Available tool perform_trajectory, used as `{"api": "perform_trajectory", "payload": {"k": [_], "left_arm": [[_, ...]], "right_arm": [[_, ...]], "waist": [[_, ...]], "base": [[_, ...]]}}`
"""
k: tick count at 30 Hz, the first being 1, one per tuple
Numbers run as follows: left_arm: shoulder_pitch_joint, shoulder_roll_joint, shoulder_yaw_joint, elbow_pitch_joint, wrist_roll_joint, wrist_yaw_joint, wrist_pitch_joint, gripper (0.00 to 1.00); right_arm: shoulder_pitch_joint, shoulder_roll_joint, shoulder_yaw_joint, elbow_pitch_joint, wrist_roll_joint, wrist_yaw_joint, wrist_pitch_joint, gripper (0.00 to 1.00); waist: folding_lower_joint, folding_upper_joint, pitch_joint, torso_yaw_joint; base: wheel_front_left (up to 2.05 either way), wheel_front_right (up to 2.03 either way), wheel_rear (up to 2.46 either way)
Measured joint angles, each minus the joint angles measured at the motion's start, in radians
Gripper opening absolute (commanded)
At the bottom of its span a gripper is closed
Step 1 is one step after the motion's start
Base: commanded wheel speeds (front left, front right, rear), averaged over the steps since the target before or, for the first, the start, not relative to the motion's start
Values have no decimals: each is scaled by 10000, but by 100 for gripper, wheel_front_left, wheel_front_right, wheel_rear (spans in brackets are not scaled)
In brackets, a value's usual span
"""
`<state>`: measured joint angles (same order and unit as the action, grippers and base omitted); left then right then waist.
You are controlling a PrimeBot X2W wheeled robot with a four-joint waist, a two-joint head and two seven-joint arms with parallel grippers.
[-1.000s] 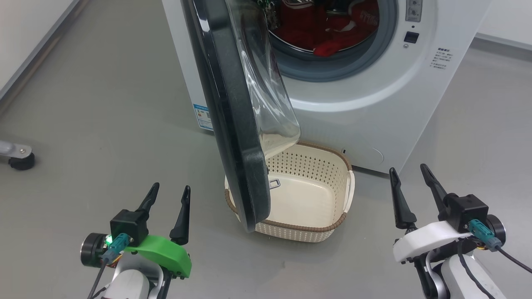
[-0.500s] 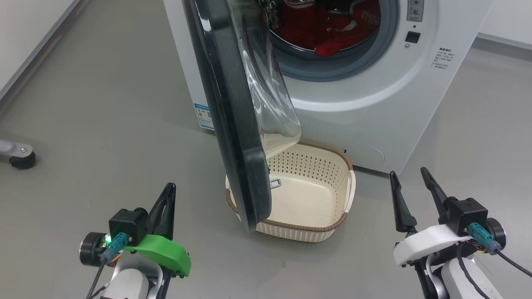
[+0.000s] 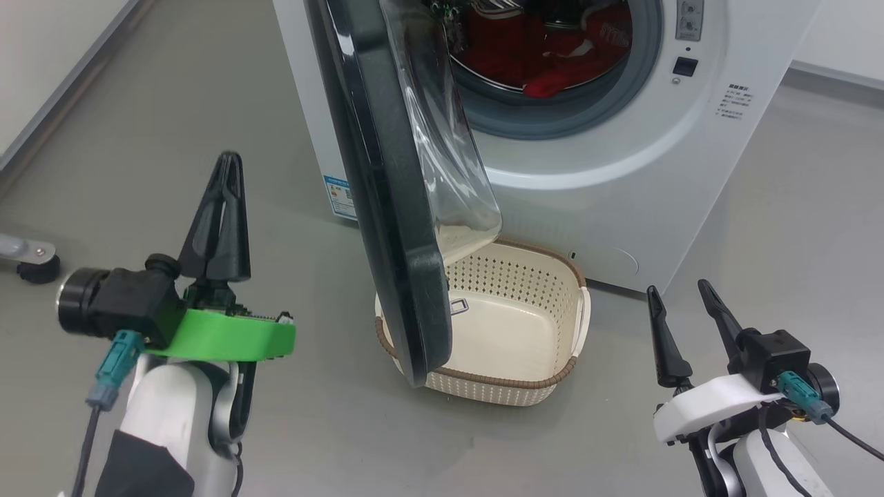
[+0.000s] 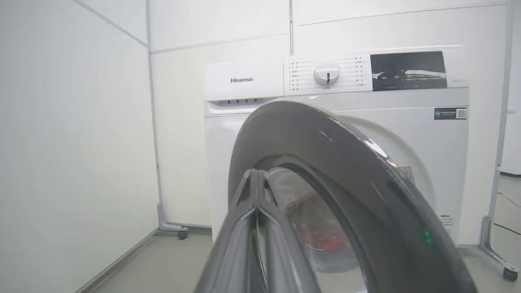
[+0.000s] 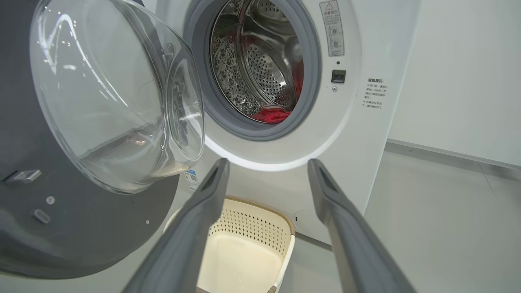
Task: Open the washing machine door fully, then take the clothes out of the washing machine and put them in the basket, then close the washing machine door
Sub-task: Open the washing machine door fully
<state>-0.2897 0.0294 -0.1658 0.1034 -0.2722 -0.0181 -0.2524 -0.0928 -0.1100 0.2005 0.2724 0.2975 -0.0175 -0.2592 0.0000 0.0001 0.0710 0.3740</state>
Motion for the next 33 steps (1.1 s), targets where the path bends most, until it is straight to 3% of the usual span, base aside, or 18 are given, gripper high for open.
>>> {"api": "perform_trajectory", "payload": {"k": [6, 12, 21, 27, 33], "left_arm": [[-242, 2, -454, -2320, 470, -330, -54, 0], [-151, 35, -1453, -3164, 382, -709, -56, 0], [908, 125, -3896, -2936, -504, -1030, 274, 0], [1292, 255, -4644, -2263, -802, -1030, 928, 0], [1447, 431, -4794, -1446, -1139, -1030, 1384, 0]], "right_arm": [[37, 113, -81, 81, -109, 161, 0, 100], [111, 198, -105, 161, -190, 259, 0, 100], [243, 257, -146, 282, -437, 374, 0, 100], [245, 326, -148, 359, -504, 476, 0, 100], [241, 397, -56, 408, -617, 594, 0, 100]], "waist": [[0, 0, -92, -10], [0, 0, -220, -94], [0, 0, -328, -260], [0, 0, -337, -386], [0, 0, -265, -574]], "base": [[0, 0, 0], [0, 0, 0], [0, 0, 0], [0, 0, 0], [0, 0, 0]]}}
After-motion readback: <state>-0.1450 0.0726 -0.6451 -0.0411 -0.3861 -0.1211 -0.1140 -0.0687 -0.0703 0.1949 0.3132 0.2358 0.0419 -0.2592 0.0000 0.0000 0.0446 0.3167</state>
